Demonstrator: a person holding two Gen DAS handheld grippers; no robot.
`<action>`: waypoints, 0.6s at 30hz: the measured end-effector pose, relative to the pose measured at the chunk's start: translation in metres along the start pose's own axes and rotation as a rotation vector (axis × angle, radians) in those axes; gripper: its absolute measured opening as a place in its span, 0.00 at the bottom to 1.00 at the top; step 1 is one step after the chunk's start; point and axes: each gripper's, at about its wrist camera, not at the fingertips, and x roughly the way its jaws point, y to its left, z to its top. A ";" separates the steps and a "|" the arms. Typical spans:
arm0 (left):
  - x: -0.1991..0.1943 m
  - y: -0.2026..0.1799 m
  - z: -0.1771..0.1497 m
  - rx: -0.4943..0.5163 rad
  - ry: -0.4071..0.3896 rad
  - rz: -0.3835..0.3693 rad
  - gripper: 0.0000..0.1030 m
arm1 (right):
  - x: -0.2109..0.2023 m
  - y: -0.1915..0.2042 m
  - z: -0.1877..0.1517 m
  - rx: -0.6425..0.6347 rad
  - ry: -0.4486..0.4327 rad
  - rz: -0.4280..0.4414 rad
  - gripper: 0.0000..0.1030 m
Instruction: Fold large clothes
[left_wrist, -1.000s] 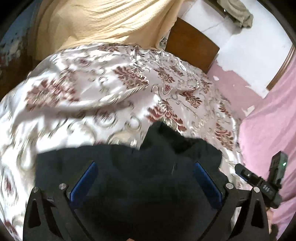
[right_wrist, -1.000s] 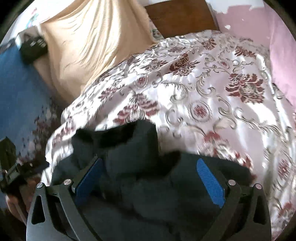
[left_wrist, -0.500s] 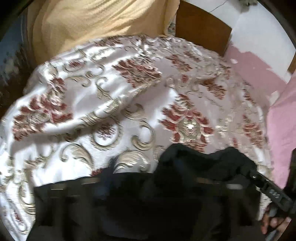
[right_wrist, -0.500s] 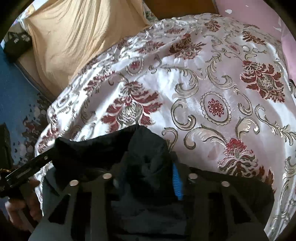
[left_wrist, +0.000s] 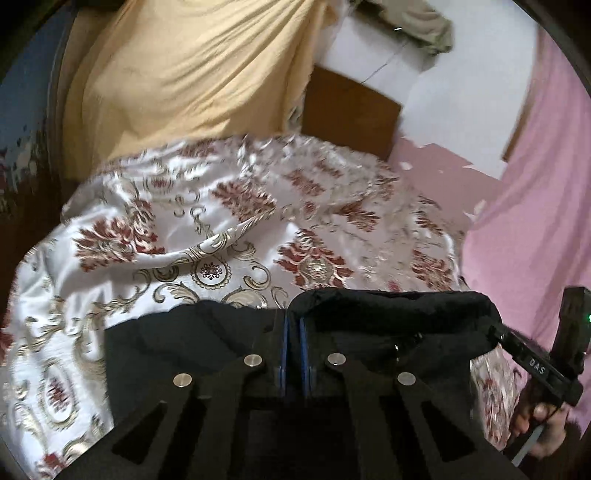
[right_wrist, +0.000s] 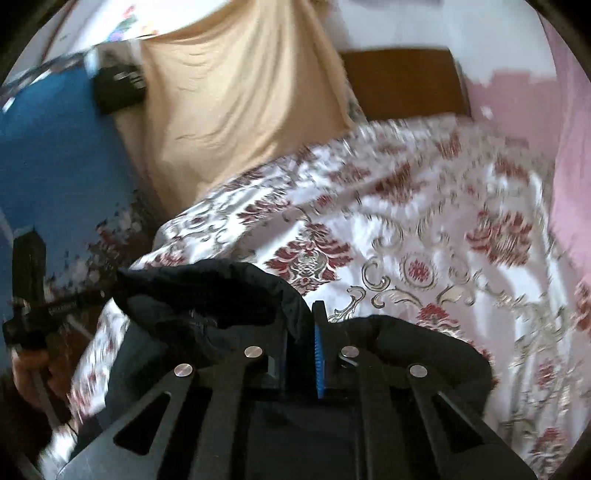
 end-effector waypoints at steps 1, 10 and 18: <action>-0.011 -0.002 -0.007 0.020 -0.011 -0.004 0.06 | -0.013 0.007 -0.006 -0.045 -0.012 -0.012 0.07; -0.054 -0.007 -0.084 0.128 -0.042 0.011 0.05 | -0.066 0.049 -0.065 -0.384 -0.010 -0.132 0.06; -0.012 0.007 -0.120 0.125 0.055 0.041 0.05 | -0.034 0.046 -0.099 -0.438 0.064 -0.199 0.06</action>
